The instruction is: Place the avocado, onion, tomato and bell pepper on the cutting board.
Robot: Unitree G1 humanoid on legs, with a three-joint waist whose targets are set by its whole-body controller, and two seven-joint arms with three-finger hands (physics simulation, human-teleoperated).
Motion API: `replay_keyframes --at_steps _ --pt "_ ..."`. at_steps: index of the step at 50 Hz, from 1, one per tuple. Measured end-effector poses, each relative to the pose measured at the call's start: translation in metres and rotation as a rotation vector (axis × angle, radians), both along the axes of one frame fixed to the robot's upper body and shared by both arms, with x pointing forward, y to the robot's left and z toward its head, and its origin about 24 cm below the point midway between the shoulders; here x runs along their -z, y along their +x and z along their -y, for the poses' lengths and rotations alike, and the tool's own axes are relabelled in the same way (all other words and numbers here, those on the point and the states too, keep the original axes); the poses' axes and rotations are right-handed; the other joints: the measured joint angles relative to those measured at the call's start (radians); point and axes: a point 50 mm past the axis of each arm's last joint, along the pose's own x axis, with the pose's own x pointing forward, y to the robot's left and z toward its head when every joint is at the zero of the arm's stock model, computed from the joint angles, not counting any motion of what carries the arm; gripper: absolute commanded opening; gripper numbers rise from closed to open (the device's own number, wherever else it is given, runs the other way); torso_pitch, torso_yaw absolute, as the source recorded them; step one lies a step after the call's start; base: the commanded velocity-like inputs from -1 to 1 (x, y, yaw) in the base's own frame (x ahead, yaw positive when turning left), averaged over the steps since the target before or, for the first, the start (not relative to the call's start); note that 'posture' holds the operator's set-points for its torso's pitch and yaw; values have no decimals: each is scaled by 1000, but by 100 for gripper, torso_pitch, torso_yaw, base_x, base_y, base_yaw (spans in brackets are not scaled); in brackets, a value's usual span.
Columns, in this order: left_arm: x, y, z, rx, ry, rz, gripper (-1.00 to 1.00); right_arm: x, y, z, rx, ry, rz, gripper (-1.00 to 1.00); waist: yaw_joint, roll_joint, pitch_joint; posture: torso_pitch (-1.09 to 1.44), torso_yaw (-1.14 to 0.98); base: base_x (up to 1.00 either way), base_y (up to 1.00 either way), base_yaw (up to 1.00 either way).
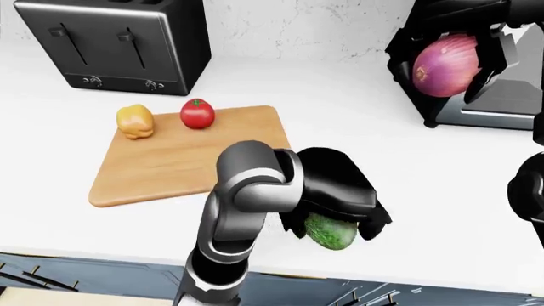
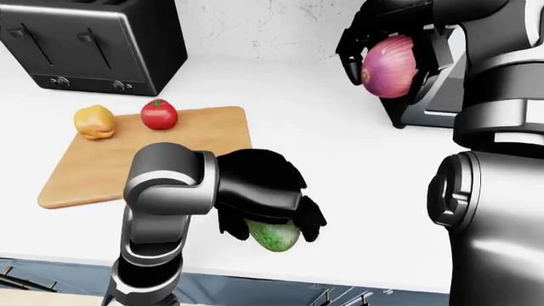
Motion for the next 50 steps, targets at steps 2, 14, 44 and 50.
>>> replay_keyframes --at_steps 2,14,44,50 --pt "0 0 0 7 -14 10 -100 1 1 -1 -1 0 -3 -100 -1 0 -1 0 0 0 0 0" --pt "6 1 -3 5 14 2 -100 0 0 0 0 2 -2 -100 -2 3 0 0 0 0 0 0" --pt "-68 85 -70 -377 -228 80 -100 -6 2 -11 -38 40 36 -100 -13 26 2 0 0 0 0 0" --pt "-80 93 -87 -455 -260 103 -100 -6 3 -12 -41 38 37 -100 -16 34 2 0 0 0 0 0"
